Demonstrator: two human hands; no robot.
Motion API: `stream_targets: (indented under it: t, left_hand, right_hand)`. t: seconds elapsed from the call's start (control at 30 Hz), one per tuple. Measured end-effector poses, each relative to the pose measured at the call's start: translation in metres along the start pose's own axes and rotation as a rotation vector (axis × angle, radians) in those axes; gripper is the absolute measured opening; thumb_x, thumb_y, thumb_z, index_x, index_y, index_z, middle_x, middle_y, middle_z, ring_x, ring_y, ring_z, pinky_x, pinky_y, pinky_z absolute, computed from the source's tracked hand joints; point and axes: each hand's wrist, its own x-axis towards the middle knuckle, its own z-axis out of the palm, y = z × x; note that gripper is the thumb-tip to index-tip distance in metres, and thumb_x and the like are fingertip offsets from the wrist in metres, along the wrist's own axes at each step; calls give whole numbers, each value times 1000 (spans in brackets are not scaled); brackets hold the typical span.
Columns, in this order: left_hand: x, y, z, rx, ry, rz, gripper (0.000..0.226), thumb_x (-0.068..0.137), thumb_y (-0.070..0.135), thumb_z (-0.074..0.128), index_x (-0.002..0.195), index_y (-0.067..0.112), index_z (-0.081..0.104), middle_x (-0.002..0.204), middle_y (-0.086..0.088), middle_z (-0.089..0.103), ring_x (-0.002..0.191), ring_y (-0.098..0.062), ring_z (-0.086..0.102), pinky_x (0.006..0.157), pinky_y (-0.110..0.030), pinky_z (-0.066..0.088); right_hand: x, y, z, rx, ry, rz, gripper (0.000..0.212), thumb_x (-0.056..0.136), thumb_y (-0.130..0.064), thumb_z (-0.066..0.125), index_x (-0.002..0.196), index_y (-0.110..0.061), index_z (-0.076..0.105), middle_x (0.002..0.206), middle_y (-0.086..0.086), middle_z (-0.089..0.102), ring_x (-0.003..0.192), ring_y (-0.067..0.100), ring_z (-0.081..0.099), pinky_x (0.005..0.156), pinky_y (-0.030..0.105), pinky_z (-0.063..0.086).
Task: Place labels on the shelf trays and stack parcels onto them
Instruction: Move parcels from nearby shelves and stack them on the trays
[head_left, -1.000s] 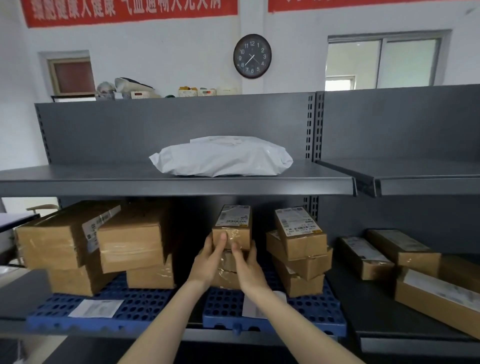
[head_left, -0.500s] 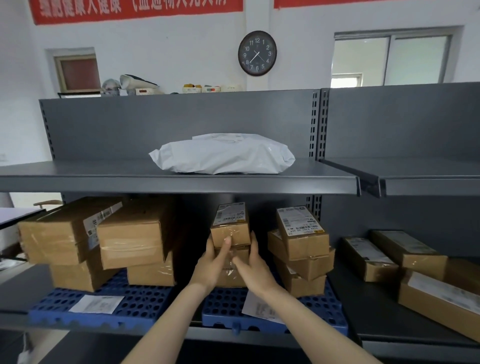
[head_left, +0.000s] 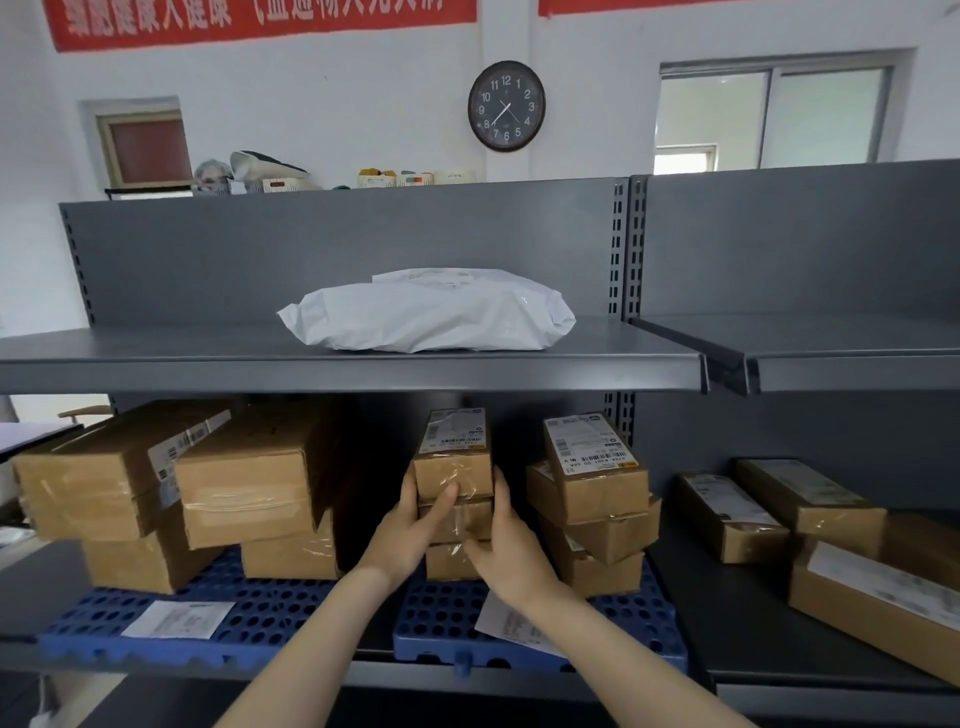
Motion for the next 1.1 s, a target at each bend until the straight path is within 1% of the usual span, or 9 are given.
stream_targets:
  t: [0.1, 0.27, 0.4, 0.53, 0.67, 0.77, 0.87, 0.93, 1.1]
  left_hand:
    - [-1, 0, 2, 27, -2, 17, 78, 72, 75, 49, 139, 56, 12, 123, 18, 56, 113, -6, 55, 95, -27, 41]
    - [-2, 1, 1, 43, -12, 23, 85, 73, 73, 49, 145, 46, 12, 131, 10, 55, 119, -12, 54, 104, -36, 41]
    - [-3, 0, -1, 92, -7, 26, 78, 80, 69, 49, 145, 45, 13, 135, 7, 54, 121, -16, 54, 103, -36, 42]
    - [-5, 1, -5, 154, 18, -7, 87, 80, 71, 47, 149, 39, 5, 144, -2, 47, 127, -22, 48, 107, -41, 38]
    - [-10, 5, -6, 217, 43, -41, 90, 77, 73, 46, 149, 38, 4, 149, -8, 39, 131, -27, 44, 108, -43, 37]
    - [-15, 8, -6, 293, 70, -38, 86, 81, 69, 46, 150, 33, 9, 150, -9, 37, 132, -27, 43, 107, -45, 38]
    - [-30, 13, -5, 493, 146, 73, 72, 87, 61, 46, 145, 26, 23, 141, -8, 45, 115, -23, 54, 89, -37, 48]
    - [-43, 19, -2, 598, 201, 189, 61, 90, 55, 46, 140, 25, 32, 131, -6, 52, 103, -18, 57, 78, -31, 49]
    - [-71, 33, 14, 686, 238, 395, 50, 90, 50, 48, 131, 22, 43, 121, -1, 57, 100, -15, 59, 79, -35, 54]
  right_hand:
    - [-4, 2, 3, -9, 23, 7, 88, 92, -21, 57, 150, -32, -8, 135, 0, 53, 113, 10, 58, 97, 31, 49]
    - [-2, 1, -1, -40, 16, 11, 89, 91, -21, 58, 150, -33, -7, 136, -2, 53, 113, 9, 58, 96, 28, 48]
    - [-3, -1, -7, -92, 16, 18, 90, 90, -29, 59, 150, -31, -9, 136, -2, 52, 113, 11, 57, 95, 29, 49]
    - [-8, -3, -14, -190, 45, 3, 89, 91, -33, 57, 150, -28, -9, 135, 0, 53, 106, 14, 60, 86, 28, 51]
    - [-15, -5, -20, -321, 45, 19, 88, 92, -35, 55, 150, -26, -10, 130, 6, 54, 95, 18, 62, 75, 28, 51]
    - [-20, -8, -23, -432, 39, 89, 87, 92, -36, 54, 150, -25, -10, 132, 9, 51, 97, 22, 61, 76, 32, 51]
    - [-27, -12, -26, -551, 8, 131, 82, 92, -37, 51, 150, -25, -6, 144, 11, 37, 109, 27, 56, 84, 39, 49]
    - [-35, -16, -29, -616, 1, 107, 78, 93, -37, 50, 151, -24, -1, 143, 13, 36, 112, 29, 53, 84, 41, 48]
    - [-63, -23, -42, -736, 49, -45, 60, 95, -34, 46, 147, -18, 22, 136, 10, 43, 117, 29, 47, 86, 41, 46]
